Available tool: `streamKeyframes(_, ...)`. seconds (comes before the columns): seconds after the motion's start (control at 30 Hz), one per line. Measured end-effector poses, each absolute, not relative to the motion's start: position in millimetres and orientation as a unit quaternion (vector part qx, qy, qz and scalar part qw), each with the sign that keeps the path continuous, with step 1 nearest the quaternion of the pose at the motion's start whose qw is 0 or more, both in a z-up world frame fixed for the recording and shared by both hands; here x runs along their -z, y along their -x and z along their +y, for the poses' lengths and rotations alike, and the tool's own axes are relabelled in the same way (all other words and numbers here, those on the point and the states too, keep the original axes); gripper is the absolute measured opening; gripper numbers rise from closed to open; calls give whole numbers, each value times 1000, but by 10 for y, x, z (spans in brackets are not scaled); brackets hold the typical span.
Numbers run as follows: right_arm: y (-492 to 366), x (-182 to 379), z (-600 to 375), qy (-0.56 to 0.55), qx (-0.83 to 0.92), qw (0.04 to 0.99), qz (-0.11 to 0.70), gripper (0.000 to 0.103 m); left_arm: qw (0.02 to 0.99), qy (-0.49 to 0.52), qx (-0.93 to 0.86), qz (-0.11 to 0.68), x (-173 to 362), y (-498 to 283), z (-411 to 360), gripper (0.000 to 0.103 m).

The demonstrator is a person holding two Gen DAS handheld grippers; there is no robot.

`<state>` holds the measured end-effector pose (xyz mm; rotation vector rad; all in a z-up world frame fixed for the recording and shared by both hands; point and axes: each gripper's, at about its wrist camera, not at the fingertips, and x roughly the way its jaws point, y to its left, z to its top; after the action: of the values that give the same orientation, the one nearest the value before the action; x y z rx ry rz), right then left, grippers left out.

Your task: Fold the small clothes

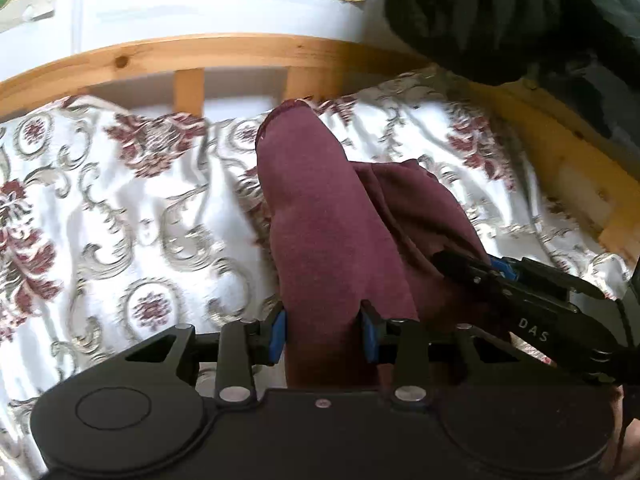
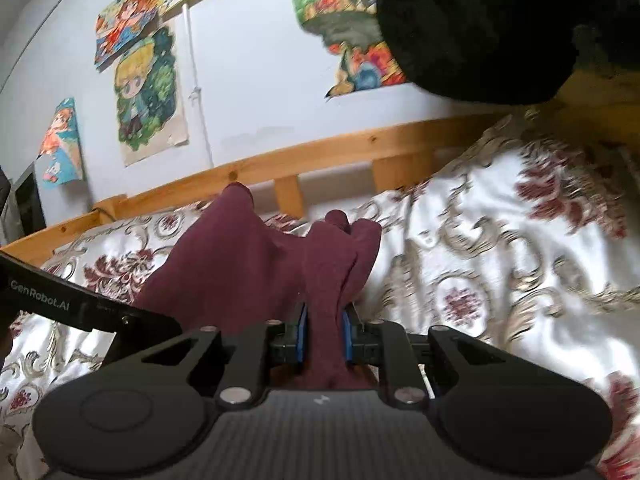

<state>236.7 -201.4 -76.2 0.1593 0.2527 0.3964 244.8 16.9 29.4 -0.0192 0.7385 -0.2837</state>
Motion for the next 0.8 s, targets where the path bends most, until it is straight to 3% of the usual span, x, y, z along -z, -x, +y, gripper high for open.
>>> streamKeyframes(0.47,-2508,798,-1841,-64,-218,967,114,20,929,-20,106,355,-265,-2495,280,40)
streamKeyframes(0.63,-2607,884,-1900,-56,-191,967,157,21,927,1,93,363,-111,-2572,345,40)
streamKeyframes(0.73,-2658,939,-1936,-55,-175,967,179,24,923,23,84,374,-39,-2639,405,43)
streamKeyframes(0.8,-2671,977,-1942,-50,-161,968,185,37,919,42,78,384,-4,-2687,454,45)
